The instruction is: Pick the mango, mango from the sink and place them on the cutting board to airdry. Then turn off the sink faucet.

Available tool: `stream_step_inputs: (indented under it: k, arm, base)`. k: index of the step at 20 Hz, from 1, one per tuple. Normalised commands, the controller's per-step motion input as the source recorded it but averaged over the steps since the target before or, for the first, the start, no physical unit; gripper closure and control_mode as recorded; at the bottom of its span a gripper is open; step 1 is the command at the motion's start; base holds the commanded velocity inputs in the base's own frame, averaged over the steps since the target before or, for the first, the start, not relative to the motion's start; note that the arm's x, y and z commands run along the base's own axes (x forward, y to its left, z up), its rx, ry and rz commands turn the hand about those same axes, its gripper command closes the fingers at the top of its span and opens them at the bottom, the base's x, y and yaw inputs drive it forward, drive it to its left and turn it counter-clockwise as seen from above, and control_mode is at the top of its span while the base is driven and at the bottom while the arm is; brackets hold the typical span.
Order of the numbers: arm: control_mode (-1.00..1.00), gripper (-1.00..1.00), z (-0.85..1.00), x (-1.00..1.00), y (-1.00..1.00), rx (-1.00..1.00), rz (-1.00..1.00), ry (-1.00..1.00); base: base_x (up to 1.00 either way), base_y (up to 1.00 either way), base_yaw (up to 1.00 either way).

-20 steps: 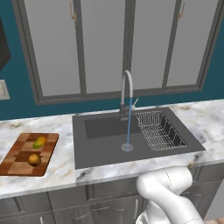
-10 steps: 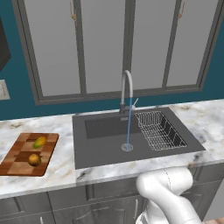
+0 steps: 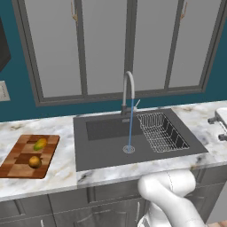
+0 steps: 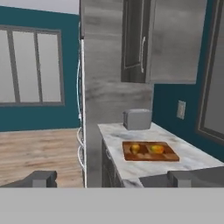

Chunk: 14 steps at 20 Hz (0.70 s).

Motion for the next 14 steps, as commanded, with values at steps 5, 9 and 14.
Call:
stream_step_inputs:
  k: [5, 9, 14]
  arm:
    - [-1.0, -1.0, -0.46, 0.55, 0.0, 0.0, 0.0, 0.0]
    - [-1.0, -1.0, -0.31, 0.56, 0.0, 0.01, 0.0, 0.0]
    - [-1.0, -1.0, -0.08, 0.44, -0.09, 0.13, 0.0, 0.0]
  base:
    - [0.0, 0.0, 0.0]
    - [0.0, 0.0, 0.0]
    - [0.0, 0.0, 0.0]
